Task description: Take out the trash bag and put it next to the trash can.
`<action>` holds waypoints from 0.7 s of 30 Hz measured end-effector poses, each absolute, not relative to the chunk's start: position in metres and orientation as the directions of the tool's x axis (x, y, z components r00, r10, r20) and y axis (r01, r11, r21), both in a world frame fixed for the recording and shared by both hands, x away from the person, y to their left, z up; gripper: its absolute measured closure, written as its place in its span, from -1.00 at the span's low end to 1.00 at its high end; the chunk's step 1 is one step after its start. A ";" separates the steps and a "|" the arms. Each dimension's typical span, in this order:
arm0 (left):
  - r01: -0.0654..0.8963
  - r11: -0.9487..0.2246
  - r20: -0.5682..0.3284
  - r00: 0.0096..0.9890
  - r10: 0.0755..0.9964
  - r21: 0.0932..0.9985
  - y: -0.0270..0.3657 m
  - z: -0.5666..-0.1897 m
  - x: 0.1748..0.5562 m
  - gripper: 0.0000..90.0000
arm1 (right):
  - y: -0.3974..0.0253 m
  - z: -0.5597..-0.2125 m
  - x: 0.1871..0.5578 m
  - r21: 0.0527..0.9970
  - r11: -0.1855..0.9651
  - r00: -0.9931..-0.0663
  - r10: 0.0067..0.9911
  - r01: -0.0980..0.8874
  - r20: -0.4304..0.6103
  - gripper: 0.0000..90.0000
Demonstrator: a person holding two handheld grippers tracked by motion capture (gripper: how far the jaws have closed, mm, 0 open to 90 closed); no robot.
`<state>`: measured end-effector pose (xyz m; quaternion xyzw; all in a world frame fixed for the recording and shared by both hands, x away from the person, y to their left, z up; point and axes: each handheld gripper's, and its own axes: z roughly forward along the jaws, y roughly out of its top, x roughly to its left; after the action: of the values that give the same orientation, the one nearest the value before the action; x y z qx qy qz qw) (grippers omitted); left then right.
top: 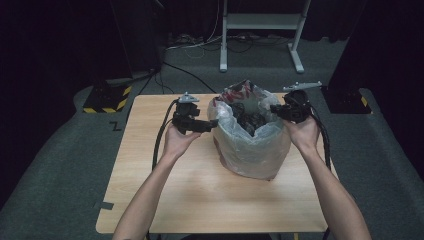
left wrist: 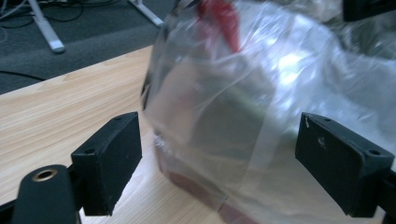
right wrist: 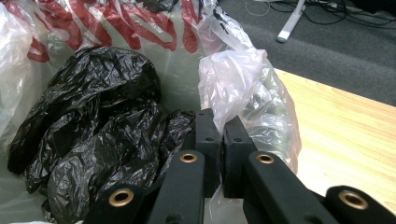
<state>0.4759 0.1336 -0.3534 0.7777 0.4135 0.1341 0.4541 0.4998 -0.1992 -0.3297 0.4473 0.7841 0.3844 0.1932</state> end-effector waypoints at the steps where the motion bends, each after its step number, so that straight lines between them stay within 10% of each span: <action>1: 0.521 -0.239 -0.174 0.623 0.763 0.820 0.132 -0.351 0.477 -0.68 | -0.199 -0.330 0.500 0.774 0.305 -0.525 0.850 0.554 0.041 0.95; 10: 0.496 -0.256 -0.135 0.624 0.770 0.829 0.113 -0.344 0.485 -0.42 | -0.196 -0.331 0.500 0.773 0.307 -0.528 0.848 0.555 0.043 0.95; 21: 0.481 -0.364 0.004 0.599 0.801 0.798 0.092 -0.336 0.490 0.41 | -0.195 -0.331 0.500 0.770 0.312 -0.537 0.842 0.556 0.046 0.95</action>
<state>0.4902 0.0919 -0.3364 0.8009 0.4001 0.2012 0.3975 0.4997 -0.1950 -0.3314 0.4436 0.7882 0.3836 0.1864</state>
